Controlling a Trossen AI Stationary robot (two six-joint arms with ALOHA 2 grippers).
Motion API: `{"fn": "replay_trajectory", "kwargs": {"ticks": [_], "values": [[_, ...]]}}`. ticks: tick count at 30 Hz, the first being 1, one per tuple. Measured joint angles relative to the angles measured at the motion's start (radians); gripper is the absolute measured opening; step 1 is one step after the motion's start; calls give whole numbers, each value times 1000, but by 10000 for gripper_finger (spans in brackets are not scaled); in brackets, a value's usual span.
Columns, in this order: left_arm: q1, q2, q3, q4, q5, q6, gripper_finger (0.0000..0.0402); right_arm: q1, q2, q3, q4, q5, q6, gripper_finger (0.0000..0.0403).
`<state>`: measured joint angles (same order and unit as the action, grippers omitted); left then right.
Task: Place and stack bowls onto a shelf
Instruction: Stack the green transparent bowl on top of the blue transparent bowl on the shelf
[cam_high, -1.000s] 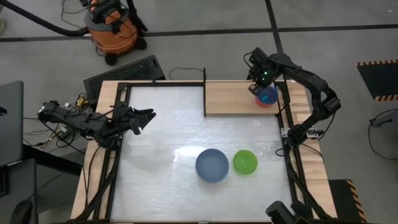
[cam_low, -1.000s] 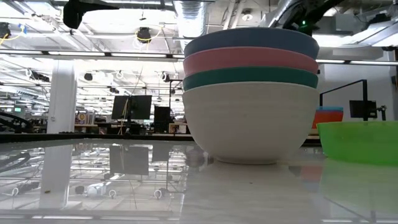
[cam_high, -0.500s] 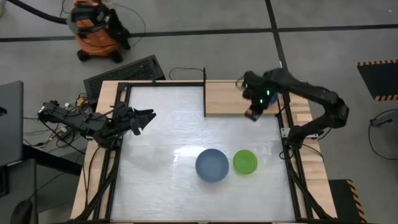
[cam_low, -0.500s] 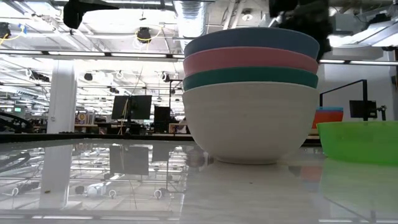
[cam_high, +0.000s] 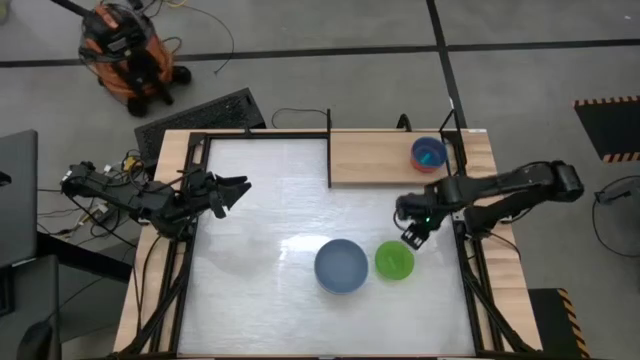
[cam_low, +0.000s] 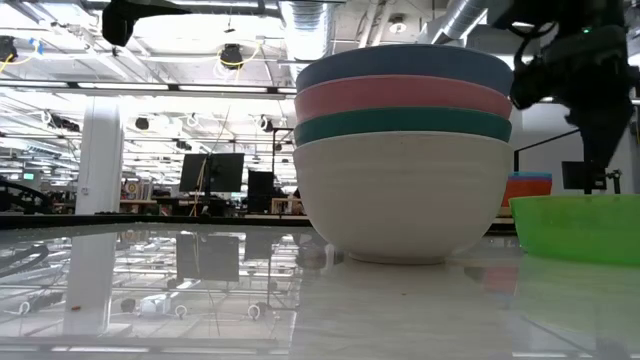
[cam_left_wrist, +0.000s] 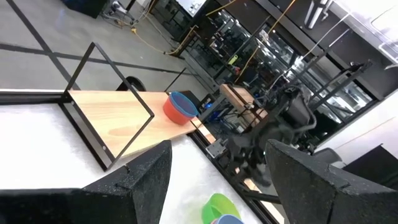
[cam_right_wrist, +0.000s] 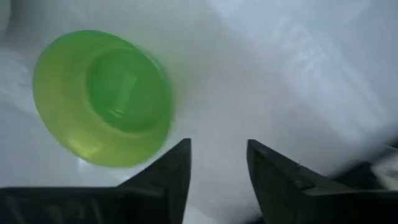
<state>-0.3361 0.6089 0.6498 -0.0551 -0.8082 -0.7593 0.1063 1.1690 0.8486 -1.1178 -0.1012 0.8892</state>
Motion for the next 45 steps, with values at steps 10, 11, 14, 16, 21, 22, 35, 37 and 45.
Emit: {"fn": "replay_trajectory", "kwargs": {"ticks": [10, 11, 14, 16, 21, 22, 35, 37, 45], "values": [[0, 0, 0, 0, 0, -11, 245, 128, 98, -89, 251, 27, 86, 181], [0, 0, 0, 0, 0, -11, 245, 133, 113, -89, 247, 34, 81, 179], [0, 0, 0, 0, 0, -15, 245, 144, 157, -89, 247, 47, 64, 176], [0, 0, 0, 0, 0, -16, 245, 146, 186, -89, 253, 47, 48, 176], [0, 0, 0, 0, 0, -23, 245, 151, 242, -88, 280, 45, 30, 138], [0, 0, 0, 0, 0, -24, 245, 152, 246, -86, 283, 44, 30, 118], [0, 0, 0, 0, 0, -34, 245, 97, 157, -5, 210, 47, -15, 22], [0, 0, 0, 0, -1, -32, 245, 53, 131, 31, 145, 48, -78, 22], [0, 0, 0, 0, -4, -31, 245, -284, 75, 274, -172, 188, -430, 22]]}}
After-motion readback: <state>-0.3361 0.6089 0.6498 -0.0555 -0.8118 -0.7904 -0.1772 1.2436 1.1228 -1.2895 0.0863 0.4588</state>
